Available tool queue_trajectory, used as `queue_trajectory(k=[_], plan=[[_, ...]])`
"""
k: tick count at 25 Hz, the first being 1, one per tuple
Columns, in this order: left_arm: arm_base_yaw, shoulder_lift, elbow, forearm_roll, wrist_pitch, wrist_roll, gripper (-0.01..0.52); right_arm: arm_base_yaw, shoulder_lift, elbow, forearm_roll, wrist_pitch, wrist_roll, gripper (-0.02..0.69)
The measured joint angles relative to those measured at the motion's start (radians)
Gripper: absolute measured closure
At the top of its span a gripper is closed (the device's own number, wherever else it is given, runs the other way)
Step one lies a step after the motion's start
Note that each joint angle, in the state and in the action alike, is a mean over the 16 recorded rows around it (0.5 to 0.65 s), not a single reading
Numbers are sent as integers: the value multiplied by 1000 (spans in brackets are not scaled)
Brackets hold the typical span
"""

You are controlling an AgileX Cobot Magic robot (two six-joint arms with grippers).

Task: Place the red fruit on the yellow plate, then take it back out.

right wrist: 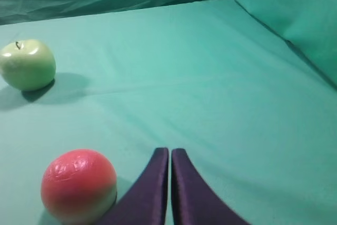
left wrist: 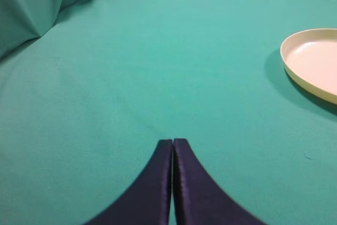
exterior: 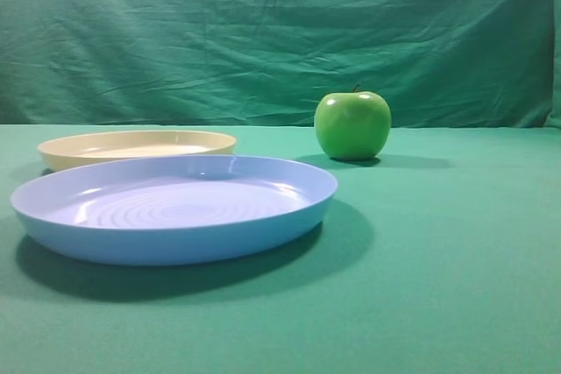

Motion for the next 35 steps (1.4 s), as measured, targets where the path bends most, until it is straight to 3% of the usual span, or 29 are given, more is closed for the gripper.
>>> queue_trajectory(k=[35], plan=[[0, 0, 0, 0, 0, 0, 514, 18, 0, 21, -6, -5, -65, 665]])
